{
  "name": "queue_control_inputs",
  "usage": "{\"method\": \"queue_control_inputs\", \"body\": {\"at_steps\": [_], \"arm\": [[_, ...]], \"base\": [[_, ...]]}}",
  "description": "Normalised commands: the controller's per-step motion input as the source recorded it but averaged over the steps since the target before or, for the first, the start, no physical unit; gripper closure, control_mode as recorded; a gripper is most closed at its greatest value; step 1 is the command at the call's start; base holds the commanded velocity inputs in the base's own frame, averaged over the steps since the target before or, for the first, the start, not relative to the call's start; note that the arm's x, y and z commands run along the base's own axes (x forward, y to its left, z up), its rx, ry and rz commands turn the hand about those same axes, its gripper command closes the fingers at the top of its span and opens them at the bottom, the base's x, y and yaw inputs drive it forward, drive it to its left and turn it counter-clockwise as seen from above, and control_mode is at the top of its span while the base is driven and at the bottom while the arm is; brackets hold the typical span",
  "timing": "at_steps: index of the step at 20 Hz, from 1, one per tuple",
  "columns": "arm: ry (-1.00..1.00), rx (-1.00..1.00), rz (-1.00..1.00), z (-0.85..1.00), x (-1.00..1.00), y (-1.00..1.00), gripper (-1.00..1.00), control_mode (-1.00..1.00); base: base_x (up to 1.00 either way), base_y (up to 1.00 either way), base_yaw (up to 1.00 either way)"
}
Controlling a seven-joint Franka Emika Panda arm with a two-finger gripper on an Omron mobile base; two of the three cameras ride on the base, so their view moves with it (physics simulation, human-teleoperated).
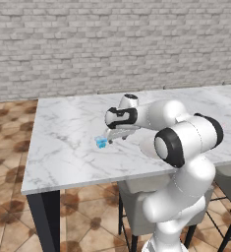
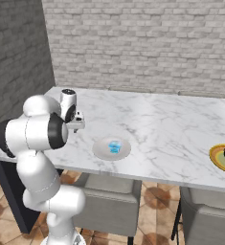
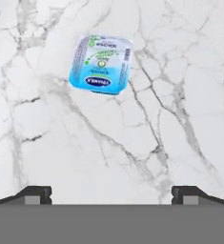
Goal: Place two yogurt containers on each plate.
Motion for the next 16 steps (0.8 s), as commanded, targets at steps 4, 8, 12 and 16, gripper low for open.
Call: {"method": "queue_control_inputs", "body": {"at_steps": [4,8,12,16], "arm": [[0.04,0.00,0.00,0.00,0.15,0.46,-1.00,-1.00],[0.01,0.00,-0.01,0.00,0.21,0.40,-1.00,-1.00],[0.00,0.00,-0.07,0.00,0.27,0.28,-1.00,-1.00],[0.00,0.00,-0.11,0.00,0.27,0.22,-1.00,-1.00]], "base": [[0.00,0.00,0.00],[0.00,0.00,0.00],[0.00,0.00,0.00],[0.00,0.00,0.00]]}}
